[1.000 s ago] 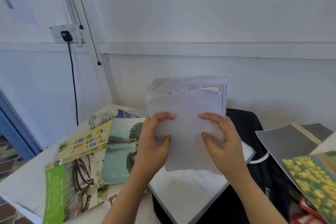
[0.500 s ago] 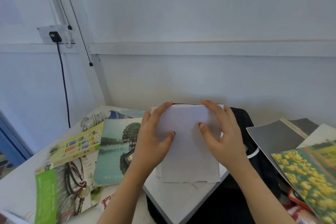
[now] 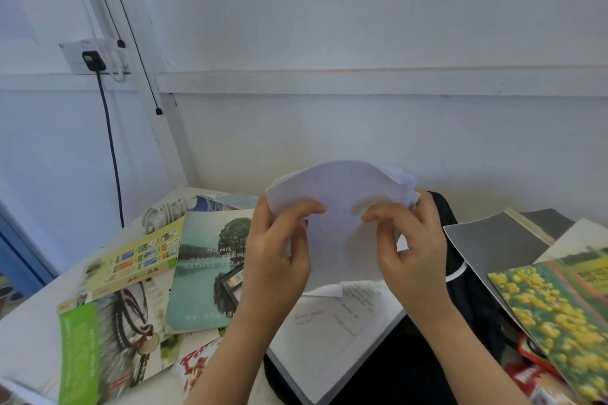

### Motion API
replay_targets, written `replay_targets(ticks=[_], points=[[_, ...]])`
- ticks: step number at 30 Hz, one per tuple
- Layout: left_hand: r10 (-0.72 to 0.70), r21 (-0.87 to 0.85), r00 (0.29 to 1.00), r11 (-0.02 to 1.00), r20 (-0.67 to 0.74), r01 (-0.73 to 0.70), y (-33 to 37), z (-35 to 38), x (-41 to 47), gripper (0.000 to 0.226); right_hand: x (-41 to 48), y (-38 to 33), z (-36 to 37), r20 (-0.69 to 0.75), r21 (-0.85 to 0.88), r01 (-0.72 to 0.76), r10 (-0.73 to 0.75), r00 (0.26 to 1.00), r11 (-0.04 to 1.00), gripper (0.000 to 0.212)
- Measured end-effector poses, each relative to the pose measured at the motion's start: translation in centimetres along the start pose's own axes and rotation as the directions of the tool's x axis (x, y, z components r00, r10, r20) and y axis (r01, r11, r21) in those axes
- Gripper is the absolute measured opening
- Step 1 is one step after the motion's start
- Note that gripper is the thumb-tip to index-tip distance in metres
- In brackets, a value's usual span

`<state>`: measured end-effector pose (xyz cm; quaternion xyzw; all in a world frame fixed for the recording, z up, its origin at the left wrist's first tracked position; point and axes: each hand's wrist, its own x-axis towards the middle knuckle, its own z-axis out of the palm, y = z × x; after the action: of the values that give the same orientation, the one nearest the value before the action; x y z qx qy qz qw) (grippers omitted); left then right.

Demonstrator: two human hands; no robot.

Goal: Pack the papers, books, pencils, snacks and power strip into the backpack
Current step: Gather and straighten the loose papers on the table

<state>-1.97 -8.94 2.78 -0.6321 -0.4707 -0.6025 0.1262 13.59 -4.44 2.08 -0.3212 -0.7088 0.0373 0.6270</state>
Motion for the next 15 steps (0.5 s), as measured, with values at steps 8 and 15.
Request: replay_targets(ticks=[8,15], points=[[-0.1,-0.033,0.995,0.994,0.028,0.101,-1.2,1.1,-1.9,0.046,-1.3,1.5,0.1,0.172,0.077,-0.095,0.08,0.982,0.993,0.025],[-0.395,-0.021,0.846,0.902,0.359,0.431,-3.9,1.7,-5.1,0.05,-4.7,4.9,0.2,0.516,-0.007,-0.343,0.297,0.804,0.939,0.046]])
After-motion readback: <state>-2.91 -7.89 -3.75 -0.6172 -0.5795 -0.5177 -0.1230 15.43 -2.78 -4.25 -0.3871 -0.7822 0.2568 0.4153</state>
